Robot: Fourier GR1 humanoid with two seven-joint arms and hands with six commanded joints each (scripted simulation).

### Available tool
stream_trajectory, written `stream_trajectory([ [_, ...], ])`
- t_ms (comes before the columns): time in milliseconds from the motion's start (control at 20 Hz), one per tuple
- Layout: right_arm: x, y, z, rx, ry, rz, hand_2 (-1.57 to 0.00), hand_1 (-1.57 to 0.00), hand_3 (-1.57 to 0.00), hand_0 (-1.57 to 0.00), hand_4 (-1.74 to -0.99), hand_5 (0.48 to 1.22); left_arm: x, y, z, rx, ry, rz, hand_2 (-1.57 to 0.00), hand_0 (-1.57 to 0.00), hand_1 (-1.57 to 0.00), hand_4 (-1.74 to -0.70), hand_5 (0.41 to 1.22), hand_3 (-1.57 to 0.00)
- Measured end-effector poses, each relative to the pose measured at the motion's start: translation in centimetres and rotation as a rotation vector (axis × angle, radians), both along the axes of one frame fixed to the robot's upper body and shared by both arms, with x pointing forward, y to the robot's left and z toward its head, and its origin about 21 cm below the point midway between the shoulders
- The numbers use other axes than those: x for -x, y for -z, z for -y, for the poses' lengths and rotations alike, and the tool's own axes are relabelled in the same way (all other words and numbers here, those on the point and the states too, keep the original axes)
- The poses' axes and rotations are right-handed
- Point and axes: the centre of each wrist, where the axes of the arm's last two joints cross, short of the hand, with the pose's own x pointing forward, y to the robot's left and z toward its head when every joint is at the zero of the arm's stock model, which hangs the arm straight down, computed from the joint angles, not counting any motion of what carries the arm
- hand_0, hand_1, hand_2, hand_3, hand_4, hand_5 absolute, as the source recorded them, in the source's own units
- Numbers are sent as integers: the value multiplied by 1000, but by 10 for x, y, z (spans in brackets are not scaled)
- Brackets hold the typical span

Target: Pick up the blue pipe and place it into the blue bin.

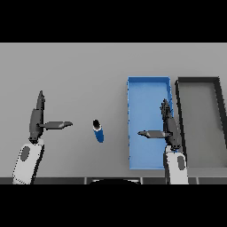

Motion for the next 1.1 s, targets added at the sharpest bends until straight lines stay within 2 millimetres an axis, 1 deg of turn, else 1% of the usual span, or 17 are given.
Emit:
stream_trajectory([
  [300, -2, 1, 1, 4, -3, -10, 1, 1, 1, 1, -1254, 598, -2, -2, 3, -1, 5, 10, 1, 1, 1, -1186, 605, 1],
  [350, 12, 1, 14, 122, -47, 44, 1, 1, 1, 1, -1255, 597, 8, 0, -12, -39, 141, 0, 1, 1, 1, -1188, 606, 1],
  [400, 22, 0, 20, 183, -85, 63, 1, 1, 1, 1, -1251, 597, 12, 0, -26, -59, 208, -22, 1, 1, 1, -1190, 604, 1],
  [450, 26, -2, 21, 235, -109, 70, 1, 1, 1, 1, -1249, 598, 13, -2, -37, -70, 250, -40, 1, 1, 1, -1189, 604, 1],
  [500, 27, -4, 21, 267, -113, 52, 1, 1, 1, 1, -1244, 596, 15, 1, -37, -69, 292, -51, 1, 1, 1, -1188, 603, 1],
  [600, 28, -10, 21, 292, -116, 38, 1, 1, 1, 1, -1236, 594, 14, 1, -38, -76, 328, -49, 1, 1, 1, -1174, 603, 1],
  [650, 29, -11, 20, 294, -126, 39, 1, 1, 1, 1, -1228, 595, 14, -2, -42, -94, 345, -47, 1, 1, 1, -1170, 605, 1],
  [750, 29, -11, 19, 293, -135, 31, 1, 1, 1, 1, -1227, 594, 18, -6, -40, -118, 412, -38, 1, 1, 1, -1164, 598, 1],
  [850, 26, -15, 17, 298, -144, 55, 1, 1, 1, 1, -1228, 601, 24, -5, -29, -121, 521, -81, 1, 1, 1, -1181, 584, 1],
  [900, 27, -11, 17, 295, -153, 54, 1, 1, 1, 1, -1232, 604, 28, -6, -28, -113, 565, -92, 1, 1, 1, -1187, 573, 1],
  [950, 27, -9, 18, 288, -152, 51, 1, 1, 1, 1, -1234, 609, 28, -3, -23, -120, 593, -126, 1, 1, 1, -1184, 557, 1],
  [1000, 27, -11, 19, 285, -154, 62, 1, 1, 1, 1, -1242, 618, 32, -1, -15, -120, 642, -141, 1, 1, 1, -1182, 544, 1],
  [1050, 27, -8, 19, 284, -167, 61, 1, 1, 1, 1, -1254, 626, 32, -3, -7, -129, 662, -152, 1, 1, 1, -1187, 532, 1],
  [1100, 25, -10, 19, 277, -162, 66, 1, 1, 1, 1, -1266, 633, 36, -1, 1, -126, 692, -151, 1, 1, 1, -1196, 523, 1],
])
